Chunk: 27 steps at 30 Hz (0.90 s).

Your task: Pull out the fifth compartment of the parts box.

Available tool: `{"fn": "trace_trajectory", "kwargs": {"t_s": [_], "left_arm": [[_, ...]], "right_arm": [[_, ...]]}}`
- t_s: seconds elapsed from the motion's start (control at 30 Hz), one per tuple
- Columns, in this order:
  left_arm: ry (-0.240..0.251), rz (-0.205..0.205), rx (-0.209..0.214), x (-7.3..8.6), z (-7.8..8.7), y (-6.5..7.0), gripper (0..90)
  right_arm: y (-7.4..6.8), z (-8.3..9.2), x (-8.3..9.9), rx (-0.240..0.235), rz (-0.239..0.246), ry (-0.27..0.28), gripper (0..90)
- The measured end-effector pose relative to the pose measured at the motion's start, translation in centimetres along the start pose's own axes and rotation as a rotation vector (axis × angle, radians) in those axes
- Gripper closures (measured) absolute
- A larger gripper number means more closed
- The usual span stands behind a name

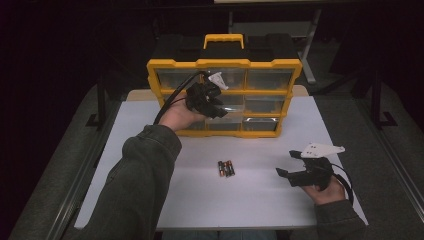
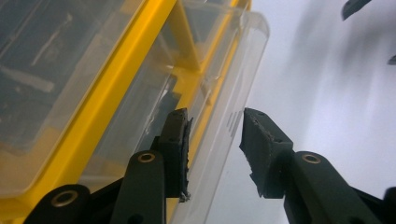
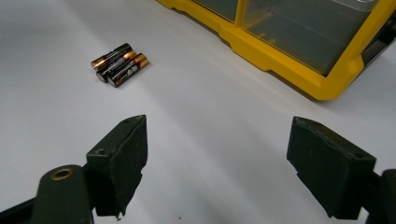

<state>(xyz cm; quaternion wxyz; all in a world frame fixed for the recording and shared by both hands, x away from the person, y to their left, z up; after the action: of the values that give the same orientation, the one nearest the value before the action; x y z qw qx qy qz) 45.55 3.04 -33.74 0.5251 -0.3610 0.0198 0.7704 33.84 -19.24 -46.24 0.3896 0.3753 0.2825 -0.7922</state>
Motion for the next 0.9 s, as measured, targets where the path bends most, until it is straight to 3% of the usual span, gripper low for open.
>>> {"fn": "trace_trajectory", "kwargs": {"t_s": [0.17, 0.43, 0.9], "left_arm": [[-0.016, -0.014, -0.004, 0.2, 0.0, 0.0, 64.6], [-0.016, -0.034, 0.028, 0.5, 0.4, 0.5, 66.6], [0.012, -0.056, 0.062, 0.9, 1.4, 1.3, 67.0]], "right_arm": [[-0.1, 0.0, 0.0, -0.002, 0.009, 0.000, 19.4], [-0.1, 0.0, 0.0, -0.001, 0.006, 0.004, 19.8], [-0.3, 0.0, 0.1, -0.001, 0.004, -0.001, 19.9]]}}
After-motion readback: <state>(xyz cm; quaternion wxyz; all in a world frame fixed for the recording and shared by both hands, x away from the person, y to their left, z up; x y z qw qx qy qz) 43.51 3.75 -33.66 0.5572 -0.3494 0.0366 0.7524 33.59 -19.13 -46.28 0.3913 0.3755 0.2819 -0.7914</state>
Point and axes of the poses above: each handheld gripper's, and its own axes: z roughly backward along the jaws, x roughly out of its underside, y roughly to its right, the point moved 9 cm from there along -z, roughly forward along the jaws, and after that the axes turned 14 degrees about -x, right-handed, at the moved point
